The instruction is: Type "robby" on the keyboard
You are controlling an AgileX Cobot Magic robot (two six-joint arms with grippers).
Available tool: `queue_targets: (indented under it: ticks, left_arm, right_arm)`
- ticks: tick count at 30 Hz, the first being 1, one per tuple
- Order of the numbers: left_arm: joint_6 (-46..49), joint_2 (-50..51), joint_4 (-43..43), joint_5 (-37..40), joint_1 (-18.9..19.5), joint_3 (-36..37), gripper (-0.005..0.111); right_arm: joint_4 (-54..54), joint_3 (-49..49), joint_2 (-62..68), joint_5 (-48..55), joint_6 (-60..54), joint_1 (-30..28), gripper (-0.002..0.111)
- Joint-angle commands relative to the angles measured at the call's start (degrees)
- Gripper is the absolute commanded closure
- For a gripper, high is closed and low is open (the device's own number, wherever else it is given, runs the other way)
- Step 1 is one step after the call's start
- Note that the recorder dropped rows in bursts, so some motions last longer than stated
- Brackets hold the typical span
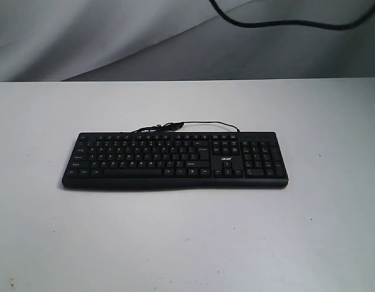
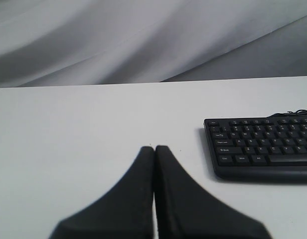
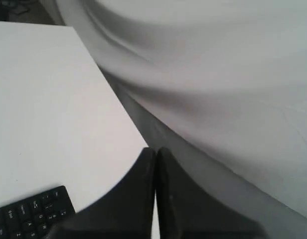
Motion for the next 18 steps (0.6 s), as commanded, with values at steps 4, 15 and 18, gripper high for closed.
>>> queue_targets:
  ticks: [4, 15, 18]
  left_arm:
    - [-0.2, -0.1, -0.5, -0.3, 0.1, 0.2, 0.106]
    - [-0.2, -0.1, -0.5, -0.3, 0.1, 0.2, 0.106]
    - [-0.2, -0.1, -0.5, -0.3, 0.1, 0.2, 0.106]
  right_arm:
    - [1.5, 28.0, -11.4, -28.0, -1.0, 4.1, 0.108]
    - [3.0, 49.8, -26.5, -45.4, -1.0, 7.6, 0.108]
    - [4.5, 49.8, -28.5, -45.6, 0.6, 7.6, 0.108]
